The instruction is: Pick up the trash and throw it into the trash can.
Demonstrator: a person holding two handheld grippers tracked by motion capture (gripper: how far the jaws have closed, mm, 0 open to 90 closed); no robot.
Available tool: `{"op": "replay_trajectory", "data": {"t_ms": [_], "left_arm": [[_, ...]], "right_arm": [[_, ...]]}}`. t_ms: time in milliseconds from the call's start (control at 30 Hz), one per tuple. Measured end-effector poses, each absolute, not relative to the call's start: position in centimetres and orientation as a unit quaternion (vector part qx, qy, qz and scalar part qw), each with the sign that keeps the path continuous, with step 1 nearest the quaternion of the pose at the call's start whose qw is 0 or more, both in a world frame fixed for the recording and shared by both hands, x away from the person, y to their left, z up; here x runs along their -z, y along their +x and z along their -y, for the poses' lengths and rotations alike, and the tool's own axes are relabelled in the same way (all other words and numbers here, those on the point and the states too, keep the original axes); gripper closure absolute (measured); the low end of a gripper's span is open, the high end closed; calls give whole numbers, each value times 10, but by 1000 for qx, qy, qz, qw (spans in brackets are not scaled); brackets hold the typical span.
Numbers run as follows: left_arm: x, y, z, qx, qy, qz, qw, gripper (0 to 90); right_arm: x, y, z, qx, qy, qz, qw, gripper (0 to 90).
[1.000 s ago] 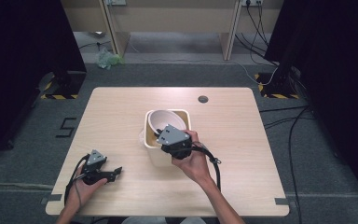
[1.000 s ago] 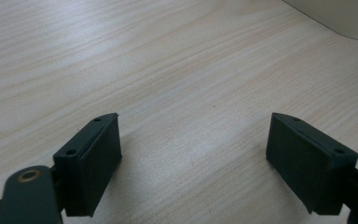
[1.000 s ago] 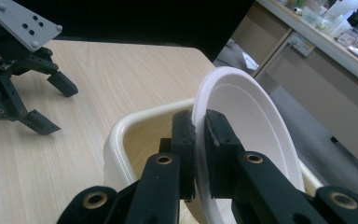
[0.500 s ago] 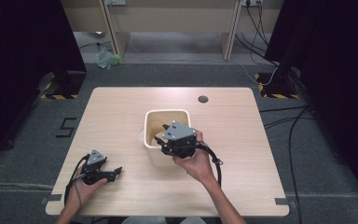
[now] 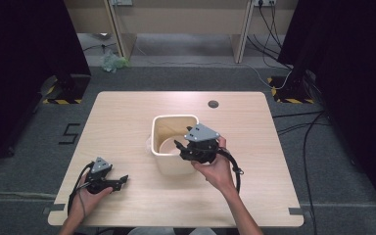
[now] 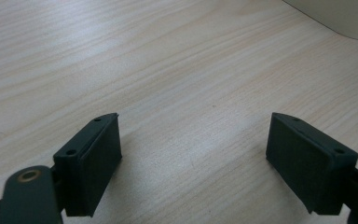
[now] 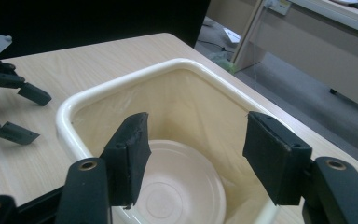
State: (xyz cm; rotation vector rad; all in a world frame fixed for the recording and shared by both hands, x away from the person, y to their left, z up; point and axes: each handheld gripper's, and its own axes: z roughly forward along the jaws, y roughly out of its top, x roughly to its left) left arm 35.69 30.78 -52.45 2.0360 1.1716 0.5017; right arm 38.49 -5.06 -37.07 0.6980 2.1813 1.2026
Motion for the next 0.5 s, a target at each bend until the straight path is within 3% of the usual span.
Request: {"op": "replay_trajectory", "data": {"t_ms": [500], "left_arm": [[525,357,-308,-194,790,-456,362,172]], "right_arm": [[367,386,82,-458,304,-785,285,348]]}}
